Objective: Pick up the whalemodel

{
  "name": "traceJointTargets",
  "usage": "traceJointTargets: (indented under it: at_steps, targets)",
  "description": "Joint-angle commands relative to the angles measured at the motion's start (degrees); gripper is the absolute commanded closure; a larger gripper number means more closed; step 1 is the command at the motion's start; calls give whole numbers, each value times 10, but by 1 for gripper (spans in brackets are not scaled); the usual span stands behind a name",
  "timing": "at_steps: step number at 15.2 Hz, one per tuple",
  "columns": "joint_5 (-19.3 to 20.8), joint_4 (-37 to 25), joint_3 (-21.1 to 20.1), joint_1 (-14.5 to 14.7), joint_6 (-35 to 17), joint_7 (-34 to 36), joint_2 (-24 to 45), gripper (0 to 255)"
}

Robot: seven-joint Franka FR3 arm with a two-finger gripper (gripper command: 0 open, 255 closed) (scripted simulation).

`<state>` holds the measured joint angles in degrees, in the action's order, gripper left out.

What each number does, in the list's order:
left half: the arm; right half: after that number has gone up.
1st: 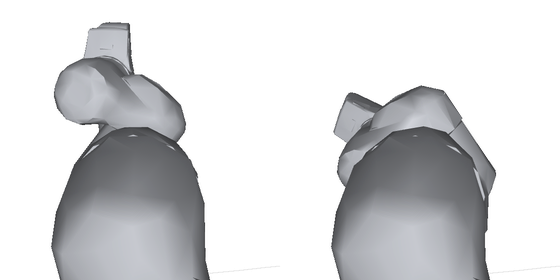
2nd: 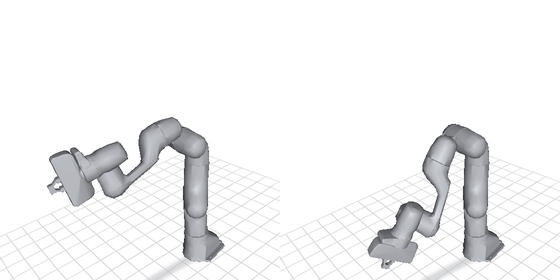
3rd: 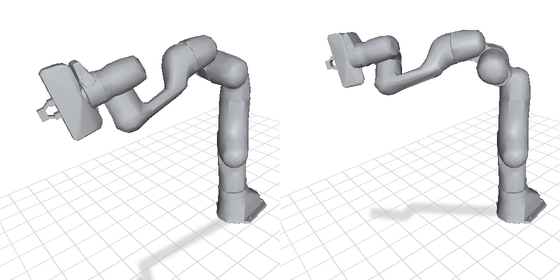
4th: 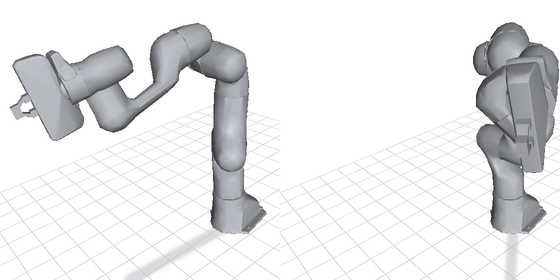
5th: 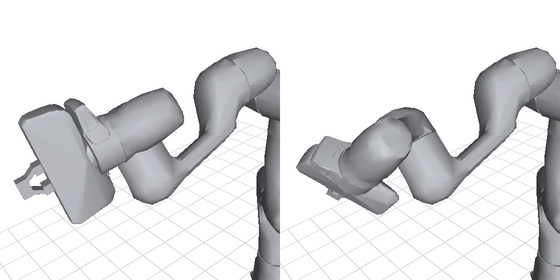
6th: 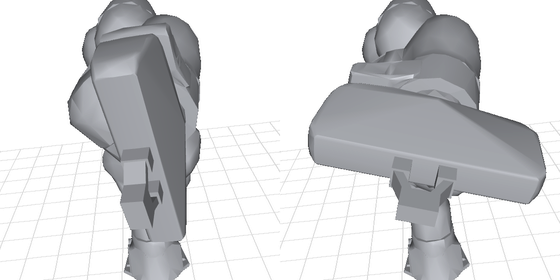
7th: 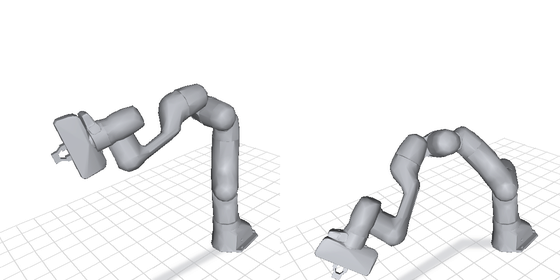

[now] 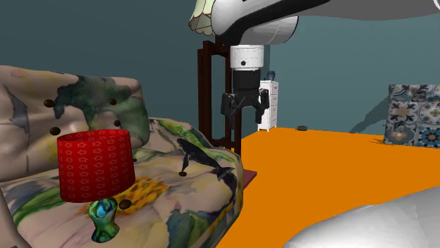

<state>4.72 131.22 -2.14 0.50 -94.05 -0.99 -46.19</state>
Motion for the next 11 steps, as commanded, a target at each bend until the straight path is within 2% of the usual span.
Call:
traceJointTargets:
  at_steps: [1,11]
  targets:
    - [0,0,0,0,0,0,0,0]
    - [-14,10,62,31,-204,-107,152,0]
